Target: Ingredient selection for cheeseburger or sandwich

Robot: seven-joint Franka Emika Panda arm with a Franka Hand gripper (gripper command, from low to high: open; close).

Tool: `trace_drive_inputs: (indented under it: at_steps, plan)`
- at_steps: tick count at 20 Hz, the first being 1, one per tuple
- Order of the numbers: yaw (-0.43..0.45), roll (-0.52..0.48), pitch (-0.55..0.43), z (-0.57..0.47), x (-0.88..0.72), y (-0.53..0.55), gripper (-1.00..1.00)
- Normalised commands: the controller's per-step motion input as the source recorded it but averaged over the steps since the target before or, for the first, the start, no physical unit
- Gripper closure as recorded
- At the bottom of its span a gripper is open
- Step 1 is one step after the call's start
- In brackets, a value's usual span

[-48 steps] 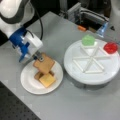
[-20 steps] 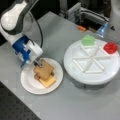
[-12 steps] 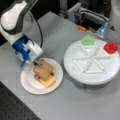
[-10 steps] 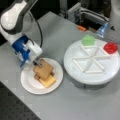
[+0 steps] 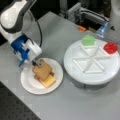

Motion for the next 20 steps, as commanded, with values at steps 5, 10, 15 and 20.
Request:
trace_drive_inputs:
  at_steps: [5, 10, 15, 20]
  plan:
    - [-0.063, 0.041, -0.106, 0.02, 0.14, 0.08, -1.00]
    - [-0.057, 0.037, -0.082, 0.02, 0.10, 0.05, -1.00]
    - [-0.045, 0.018, -0.048, 0.06, 0.03, 0.02, -1.00]
    - [-0.077, -0.157, 0.030, 0.23, -0.04, 0.04, -1.00]
